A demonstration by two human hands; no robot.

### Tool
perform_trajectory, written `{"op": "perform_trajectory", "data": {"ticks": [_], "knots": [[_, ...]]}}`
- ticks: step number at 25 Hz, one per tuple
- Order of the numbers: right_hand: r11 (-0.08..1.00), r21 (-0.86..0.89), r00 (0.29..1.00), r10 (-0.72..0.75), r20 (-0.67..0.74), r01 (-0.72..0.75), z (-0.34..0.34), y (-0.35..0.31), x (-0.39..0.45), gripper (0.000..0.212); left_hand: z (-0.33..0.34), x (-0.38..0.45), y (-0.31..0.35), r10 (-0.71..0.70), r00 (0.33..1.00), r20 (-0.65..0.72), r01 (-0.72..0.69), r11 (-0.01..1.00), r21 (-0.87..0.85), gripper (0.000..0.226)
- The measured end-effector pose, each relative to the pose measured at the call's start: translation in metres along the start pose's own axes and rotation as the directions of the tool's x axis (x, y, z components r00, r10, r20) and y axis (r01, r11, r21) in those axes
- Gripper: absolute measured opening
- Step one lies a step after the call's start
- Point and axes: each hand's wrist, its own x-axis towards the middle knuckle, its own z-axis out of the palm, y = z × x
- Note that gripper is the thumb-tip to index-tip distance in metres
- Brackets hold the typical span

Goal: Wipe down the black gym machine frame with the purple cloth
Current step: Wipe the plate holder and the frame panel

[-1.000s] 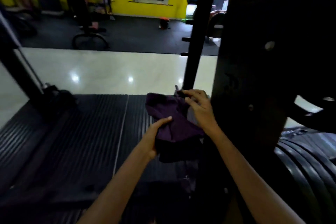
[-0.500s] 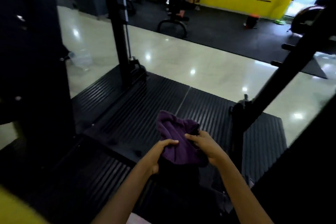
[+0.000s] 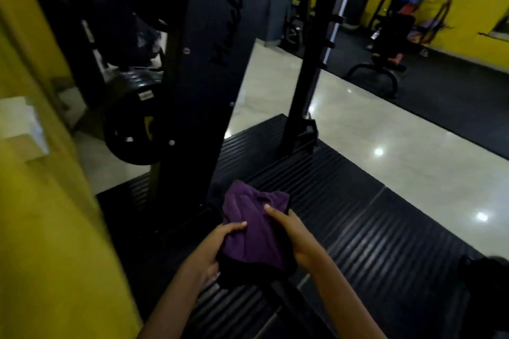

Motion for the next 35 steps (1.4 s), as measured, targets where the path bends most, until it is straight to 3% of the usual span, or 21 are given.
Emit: {"op": "perform_trajectory", "data": {"ticks": [5, 7, 11, 13, 15, 18, 21, 25, 28, 35], "knots": [[0.996, -0.063, 0.989, -0.056, 0.138, 0.065, 0.093, -0.036, 0.054, 0.04, -0.08, 0.005, 0.067, 0.071, 0.989, -0.127, -0.081, 0.994, -0.077, 0.035], [0.988, -0.071, 0.979, -0.124, 0.165, 0.137, 0.121, -0.054, 0.069, 0.046, -0.094, 0.007, 0.092, 0.146, 0.977, -0.154, -0.158, 0.985, -0.069, 0.038], [0.945, -0.102, 0.936, -0.286, 0.206, 0.311, 0.163, -0.106, 0.101, 0.063, -0.1, 0.023, 0.148, 0.353, 0.909, -0.219, -0.374, 0.926, -0.059, 0.04], [0.905, -0.136, 0.9, -0.365, 0.237, 0.403, 0.179, -0.142, 0.117, 0.062, -0.101, 0.038, 0.182, 0.444, 0.86, -0.253, -0.467, 0.884, -0.036, 0.037], [0.86, -0.153, 0.858, -0.439, 0.266, 0.487, 0.192, -0.178, 0.13, 0.059, -0.101, 0.053, 0.22, 0.508, 0.829, -0.232, -0.524, 0.852, -0.007, 0.03], [0.835, -0.113, 0.827, -0.498, 0.263, 0.539, 0.203, -0.228, 0.153, 0.078, -0.094, 0.077, 0.283, 0.572, 0.805, -0.159, -0.573, 0.818, 0.048, 0.029], [0.788, -0.051, 0.767, -0.579, 0.275, 0.613, 0.215, -0.287, 0.171, 0.068, -0.079, 0.098, 0.354, 0.655, 0.749, -0.101, -0.651, 0.755, 0.078, 0.041], [0.668, -0.054, 0.654, -0.704, 0.277, 0.742, 0.226, -0.355, 0.177, 0.051, -0.055, 0.113, 0.43, 0.756, 0.655, -0.014, -0.756, 0.655, 0.005, 0.037], [0.506, -0.166, 0.532, -0.799, 0.28, 0.847, 0.23, -0.408, 0.174, 0.023, -0.033, 0.124, 0.483, 0.809, 0.586, 0.044, -0.81, 0.586, -0.002, 0.034], [0.154, -0.361, 0.24, -0.948, 0.208, 0.92, 0.235, -0.54, 0.15, 0.02, 0.02, 0.136, 0.619, 0.925, 0.292, 0.244, -0.956, 0.289, 0.049, 0.008]]}}
